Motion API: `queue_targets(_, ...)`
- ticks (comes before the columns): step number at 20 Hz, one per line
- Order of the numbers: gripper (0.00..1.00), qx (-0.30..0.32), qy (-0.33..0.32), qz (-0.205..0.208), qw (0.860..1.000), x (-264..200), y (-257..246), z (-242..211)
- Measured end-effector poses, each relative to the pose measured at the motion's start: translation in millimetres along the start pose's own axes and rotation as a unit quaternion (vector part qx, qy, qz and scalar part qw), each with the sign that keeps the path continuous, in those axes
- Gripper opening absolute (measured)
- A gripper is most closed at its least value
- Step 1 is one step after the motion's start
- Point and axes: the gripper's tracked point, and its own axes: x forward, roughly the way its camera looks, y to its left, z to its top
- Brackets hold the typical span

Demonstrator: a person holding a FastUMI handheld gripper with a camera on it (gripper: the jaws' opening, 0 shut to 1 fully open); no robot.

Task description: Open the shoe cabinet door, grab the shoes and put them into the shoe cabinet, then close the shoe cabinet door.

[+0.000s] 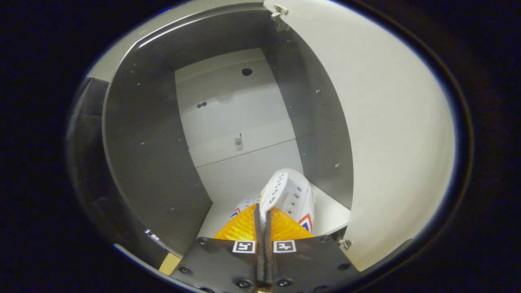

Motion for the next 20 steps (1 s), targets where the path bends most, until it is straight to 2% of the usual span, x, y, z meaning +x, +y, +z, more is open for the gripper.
queue_targets(4, 0.02, -0.045, -0.002, -0.022, 0.999, 38, -20, 4)
queue_targets(10, 0.02, -0.097, 0.014, -0.031, 0.995, 83, -35, -12)
queue_targets(20, 0.02, -0.112, 0.049, -0.016, 0.992, 112, -33, -40)
